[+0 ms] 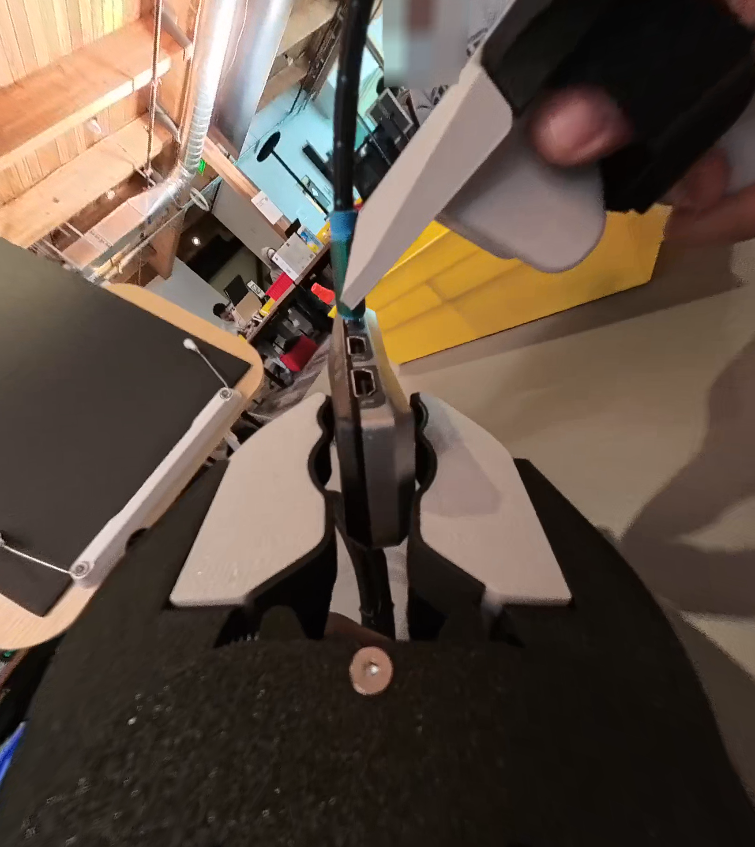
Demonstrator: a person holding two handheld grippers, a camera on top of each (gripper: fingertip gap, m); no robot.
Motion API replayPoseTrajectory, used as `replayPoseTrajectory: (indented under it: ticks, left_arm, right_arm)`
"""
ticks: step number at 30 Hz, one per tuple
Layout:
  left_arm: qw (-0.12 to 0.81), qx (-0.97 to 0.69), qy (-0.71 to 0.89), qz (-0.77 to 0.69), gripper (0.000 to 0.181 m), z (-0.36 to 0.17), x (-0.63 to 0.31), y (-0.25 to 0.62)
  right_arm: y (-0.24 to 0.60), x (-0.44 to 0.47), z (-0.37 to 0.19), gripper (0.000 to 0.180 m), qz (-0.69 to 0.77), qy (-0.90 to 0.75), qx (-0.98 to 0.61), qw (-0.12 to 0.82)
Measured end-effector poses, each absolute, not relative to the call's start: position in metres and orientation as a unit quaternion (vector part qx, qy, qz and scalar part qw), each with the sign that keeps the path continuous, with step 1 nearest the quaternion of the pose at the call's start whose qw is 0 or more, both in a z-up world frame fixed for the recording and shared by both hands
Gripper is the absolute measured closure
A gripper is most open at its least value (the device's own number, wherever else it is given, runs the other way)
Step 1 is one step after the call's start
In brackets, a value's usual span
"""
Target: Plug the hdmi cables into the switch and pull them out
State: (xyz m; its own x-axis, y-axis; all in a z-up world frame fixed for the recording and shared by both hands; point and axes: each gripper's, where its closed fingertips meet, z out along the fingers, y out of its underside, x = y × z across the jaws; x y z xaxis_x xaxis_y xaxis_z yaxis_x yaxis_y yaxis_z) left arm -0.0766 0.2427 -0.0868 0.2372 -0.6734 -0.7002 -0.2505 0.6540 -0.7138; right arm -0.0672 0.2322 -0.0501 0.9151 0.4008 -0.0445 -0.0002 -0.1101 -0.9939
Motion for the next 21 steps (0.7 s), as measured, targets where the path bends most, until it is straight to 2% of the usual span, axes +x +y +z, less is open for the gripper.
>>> replayPoseTrajectory:
  ticks: [7, 15, 21]
  left_arm:
    - [0.69, -0.387, 0.6, -0.123, 0.157, -0.089, -0.076, 0.246]
    - [0.673, -0.437, 0.579, -0.143, 0.156, -0.088, -0.072, 0.254]
    - [0.657, -0.474, 0.574, -0.118, 0.157, -0.096, -0.077, 0.269]
  right_arm:
    - [0.23, -0.064, -0.06, 0.16, 0.178, -0.104, -0.74, 0.64]
    - [0.236, -0.056, -0.056, 0.161, 0.117, -0.062, -0.734, 0.666]
    - [0.238, -0.057, -0.047, 0.161, 0.136, -0.031, -0.712, 0.688]
